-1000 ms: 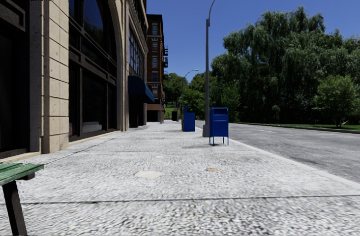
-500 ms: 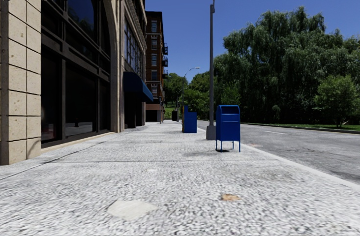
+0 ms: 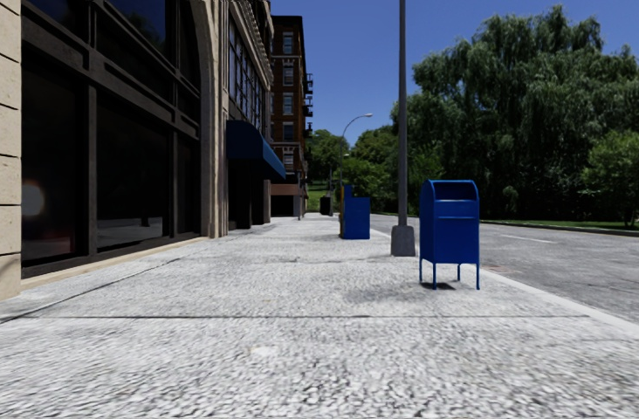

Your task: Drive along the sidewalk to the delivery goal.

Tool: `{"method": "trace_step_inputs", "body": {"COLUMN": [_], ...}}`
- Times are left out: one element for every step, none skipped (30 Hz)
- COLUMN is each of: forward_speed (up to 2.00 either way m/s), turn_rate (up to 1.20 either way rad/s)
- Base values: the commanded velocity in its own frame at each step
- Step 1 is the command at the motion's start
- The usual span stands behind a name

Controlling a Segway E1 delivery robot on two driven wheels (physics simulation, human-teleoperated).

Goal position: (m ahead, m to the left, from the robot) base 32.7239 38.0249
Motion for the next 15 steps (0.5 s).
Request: {"method": "trace_step_inputs", "body": {"forward_speed": [2.00,2.00,2.00,2.00,2.00,2.00,2.00,2.00,2.00,2.00,2.00,2.00,2.00,2.00,2.00], "turn_rate": [0.27,0.27,0.28,0.30,0.30,0.30,0.30,0.31,0.31,0.31,0.31,0.31,0.26,0.26,0.17]}}
